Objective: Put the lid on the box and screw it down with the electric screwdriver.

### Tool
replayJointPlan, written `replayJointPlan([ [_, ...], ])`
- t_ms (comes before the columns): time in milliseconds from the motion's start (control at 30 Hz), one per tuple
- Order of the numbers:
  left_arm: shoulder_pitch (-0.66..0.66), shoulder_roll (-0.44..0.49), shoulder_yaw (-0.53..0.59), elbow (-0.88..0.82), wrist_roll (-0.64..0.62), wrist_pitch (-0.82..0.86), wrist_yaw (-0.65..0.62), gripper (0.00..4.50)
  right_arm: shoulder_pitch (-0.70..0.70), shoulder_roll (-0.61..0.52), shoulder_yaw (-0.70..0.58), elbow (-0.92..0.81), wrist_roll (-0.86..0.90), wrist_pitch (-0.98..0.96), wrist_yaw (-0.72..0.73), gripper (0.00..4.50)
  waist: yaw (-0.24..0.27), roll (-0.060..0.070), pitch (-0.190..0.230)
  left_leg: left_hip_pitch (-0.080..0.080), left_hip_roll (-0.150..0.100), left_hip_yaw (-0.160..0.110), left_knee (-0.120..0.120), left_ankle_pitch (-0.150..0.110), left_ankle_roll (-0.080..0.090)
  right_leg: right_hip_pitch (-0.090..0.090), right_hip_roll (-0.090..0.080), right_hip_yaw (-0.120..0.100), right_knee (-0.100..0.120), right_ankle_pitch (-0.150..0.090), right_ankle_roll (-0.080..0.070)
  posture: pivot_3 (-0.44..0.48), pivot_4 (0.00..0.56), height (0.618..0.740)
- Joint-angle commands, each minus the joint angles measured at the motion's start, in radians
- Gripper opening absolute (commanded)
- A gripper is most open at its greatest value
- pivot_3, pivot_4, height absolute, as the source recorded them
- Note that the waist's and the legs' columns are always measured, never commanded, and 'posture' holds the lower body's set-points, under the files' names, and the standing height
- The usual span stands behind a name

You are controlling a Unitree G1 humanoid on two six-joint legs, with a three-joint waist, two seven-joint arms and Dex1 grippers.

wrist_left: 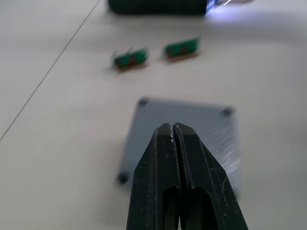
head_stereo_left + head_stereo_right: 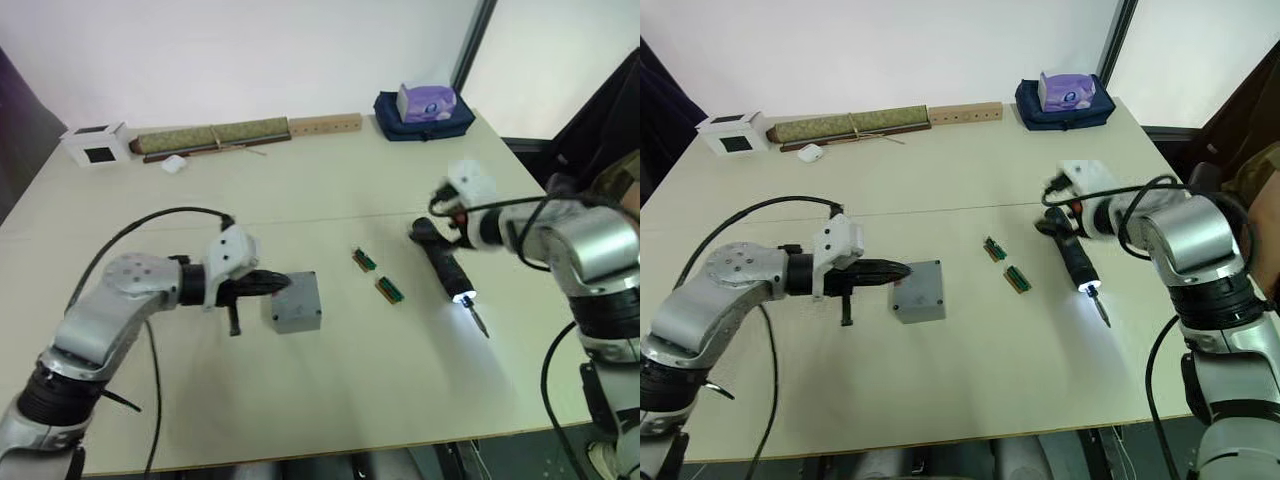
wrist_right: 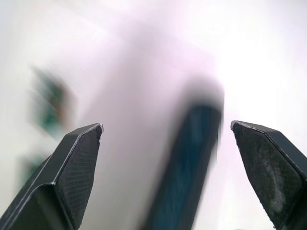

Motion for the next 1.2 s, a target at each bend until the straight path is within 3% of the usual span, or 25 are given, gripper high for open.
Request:
replayJointPlan([
  [33, 0.027, 0.014, 0.012, 0.010, 0.036, -0.045, 0.000, 0.00, 0.058, 0.027, 0.010, -0.104, 0.046, -0.055, 0.089, 3.85, 0.002, -0.001, 0.000, 0.000, 0.000, 0.000, 0.000, 0.000, 0.000, 0.000, -0.001, 0.000, 0.000, 0.000, 0.000, 0.000, 0.150, 0.740],
  [367, 0.040, -0.006, -0.070, 0.098, 0.134, -0.115, -0.027, 0.00, 0.162, 0.142, 0.157, -0.135, 0.004, -0.128, 0.142, 0.12, 0.016, -0.001, 0.001, 0.000, -0.001, 0.001, 0.006, 0.000, 0.000, 0.002, -0.002, 0.000, 0.001, 0.000, 0.000, 0.000, 0.150, 0.740],
  [600, -0.028, -0.100, -0.118, 0.187, 0.161, -0.135, -0.015, 0.00, 0.181, 0.176, 0.300, -0.133, -0.057, -0.182, 0.203, 0.04, 0.020, -0.001, 0.001, -0.001, -0.001, 0.001, 0.006, 0.000, 0.000, 0.002, -0.002, 0.000, 0.001, 0.000, 0.000, 0.000, 0.150, 0.740],
  [933, -0.110, -0.208, -0.144, 0.291, 0.205, -0.159, -0.009, 0.00, 0.185, 0.204, 0.303, -0.162, -0.036, -0.124, 0.250, 0.04, 0.018, -0.002, 0.000, -0.001, -0.002, -0.001, 0.008, 0.000, 0.000, 0.002, -0.002, -0.001, 0.004, 0.001, 0.001, 0.000, 0.150, 0.740],
  [1067, -0.132, -0.192, -0.156, 0.356, 0.258, -0.212, -0.021, 0.00, 0.185, 0.165, 0.287, -0.191, -0.040, -0.095, 0.266, 0.04, 0.019, -0.002, 0.000, -0.001, -0.002, -0.001, 0.008, 0.000, 0.000, 0.002, -0.002, -0.001, 0.004, 0.001, 0.001, 0.000, 0.150, 0.740],
  [1200, -0.082, -0.112, -0.130, 0.320, 0.257, -0.224, -0.074, 0.00, 0.190, 0.085, 0.249, -0.189, -0.075, -0.132, 0.280, 0.04, 0.016, -0.002, 0.000, -0.001, -0.002, -0.001, 0.008, 0.000, 0.000, 0.002, -0.002, -0.001, 0.004, 0.001, 0.001, 0.000, 0.150, 0.740],
])
